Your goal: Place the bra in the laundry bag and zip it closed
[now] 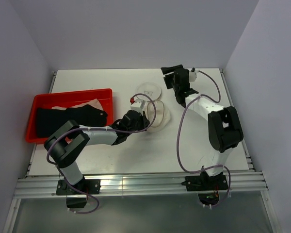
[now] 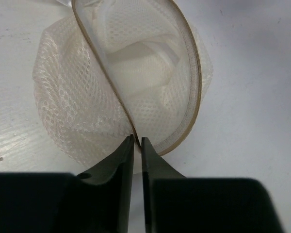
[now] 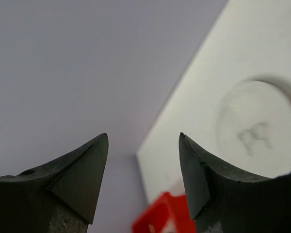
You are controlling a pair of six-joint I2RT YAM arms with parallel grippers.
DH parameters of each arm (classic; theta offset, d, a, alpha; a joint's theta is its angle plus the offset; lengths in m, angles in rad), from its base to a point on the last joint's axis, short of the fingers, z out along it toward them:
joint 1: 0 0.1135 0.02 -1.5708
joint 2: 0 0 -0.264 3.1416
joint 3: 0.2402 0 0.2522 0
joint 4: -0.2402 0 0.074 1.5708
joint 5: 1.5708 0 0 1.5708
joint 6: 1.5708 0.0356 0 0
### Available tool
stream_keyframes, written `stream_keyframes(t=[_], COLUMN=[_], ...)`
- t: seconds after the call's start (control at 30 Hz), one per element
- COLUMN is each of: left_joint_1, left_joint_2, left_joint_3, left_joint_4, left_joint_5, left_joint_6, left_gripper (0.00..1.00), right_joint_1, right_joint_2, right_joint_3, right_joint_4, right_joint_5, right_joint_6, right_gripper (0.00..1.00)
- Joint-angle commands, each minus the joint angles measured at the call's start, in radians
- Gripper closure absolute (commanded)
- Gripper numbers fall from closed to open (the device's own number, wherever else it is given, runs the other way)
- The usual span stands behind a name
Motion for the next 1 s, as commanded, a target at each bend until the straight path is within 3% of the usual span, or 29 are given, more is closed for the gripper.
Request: stream_keyframes(t=[0.0, 0.1, 0.23, 0.33, 0.43, 0.53, 0.7, 0.87, 0.97], left_joint_1=[0.004, 0.011, 0.028, 0.045, 0.082, 0.183, 0.484, 0.693, 0.826], left_joint_2=[-0.097, -0.157, -0.244, -0.323, -0.402, -0.491, -0.655, -0.751, -0.728], left_joint_3=[0.050, 0.078, 0.103, 0.107, 0.110, 0.087, -0.018, -0.060, -0.043], left_joint_4=[-0.043, -0.123, -0.224, -0.287, -0.354, -0.445, -0.560, -0.664, -0.720], left_joint_5=[-0.052, -0.107, -0.205, -0.227, -0.255, -0.258, -0.212, -0.281, -0.244], left_joint_6=[0.019, 0.022, 0.003, -0.030, -0.074, -0.144, -0.257, -0.307, -0.281], left_gripper=[0.79, 0.49, 0.34, 0.35, 0.38, 0.40, 0.44, 0.44, 0.43], right_joint_1=[-0.002, -0.003, 0.003, 0.023, 0.038, 0.074, 0.118, 0.127, 0.135], right_joint_2=[-0.124, -0.181, -0.244, -0.316, -0.417, -0.534, -0.678, -0.726, -0.707], right_joint_3=[-0.116, -0.190, -0.286, -0.366, -0.446, -0.536, -0.654, -0.701, -0.698], right_joint_4=[-0.005, -0.072, -0.163, -0.214, -0.228, -0.211, -0.169, -0.109, -0.109], right_joint_5=[0.026, -0.071, -0.164, -0.137, -0.131, -0.126, -0.120, -0.103, -0.120], right_joint_6=[-0.301, -0.500, -0.668, -0.727, -0.759, -0.791, -0.814, -0.819, -0.817], right_gripper=[0.34, 0.37, 0.38, 0.39, 0.46, 0.61, 0.80, 0.83, 0.82])
